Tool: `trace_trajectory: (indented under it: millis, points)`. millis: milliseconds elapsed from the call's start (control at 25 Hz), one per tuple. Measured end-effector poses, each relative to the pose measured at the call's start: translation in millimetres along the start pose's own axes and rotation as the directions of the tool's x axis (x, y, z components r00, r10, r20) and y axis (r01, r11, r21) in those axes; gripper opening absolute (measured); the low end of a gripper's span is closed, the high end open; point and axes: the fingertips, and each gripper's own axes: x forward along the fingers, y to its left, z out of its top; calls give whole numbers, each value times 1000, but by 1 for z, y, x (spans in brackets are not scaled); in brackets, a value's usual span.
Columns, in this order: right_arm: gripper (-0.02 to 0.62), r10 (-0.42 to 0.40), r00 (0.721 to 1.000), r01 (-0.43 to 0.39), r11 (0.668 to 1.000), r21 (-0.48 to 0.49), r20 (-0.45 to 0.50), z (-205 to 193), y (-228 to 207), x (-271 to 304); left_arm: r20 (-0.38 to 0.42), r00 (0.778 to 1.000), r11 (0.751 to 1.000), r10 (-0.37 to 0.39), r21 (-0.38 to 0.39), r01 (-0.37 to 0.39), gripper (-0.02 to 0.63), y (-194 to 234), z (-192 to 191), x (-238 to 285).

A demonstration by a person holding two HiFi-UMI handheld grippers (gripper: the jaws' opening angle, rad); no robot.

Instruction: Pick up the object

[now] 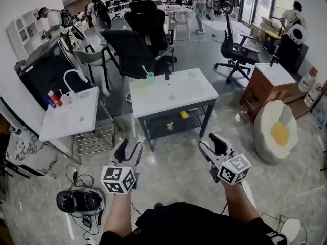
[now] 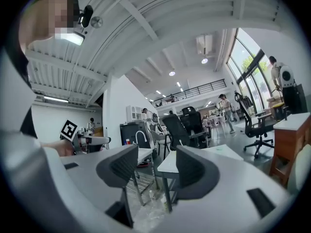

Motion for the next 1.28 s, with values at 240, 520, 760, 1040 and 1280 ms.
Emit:
trace_trajectory:
  millis: [240,520,760,1040,1280]
  points:
    - [246,20,1000,-20,999,35,-4,-6,-14,-18,-2,1000,1000,14,-3,-14,253,-22,1,1]
    - [255,25,999,-23,998,53,-33,-18,-25,-16,-13,1000,1000,4,-14,-4,267,-29,-10,13]
    - [255,19,998,-16,999,44,-63,-22,-40,13,-17,1000,999,-9,-36,8,267,-9,-20,44]
    - [255,9,995,-4,999,47,-104,-26,-64,80,-21,999,999,-25,-49,24,267,39,-20,100]
    - [255,21,993,-13,998,62,-119,-22,-77,160,-50,998,999,-33,-28,32,265,92,-16,149]
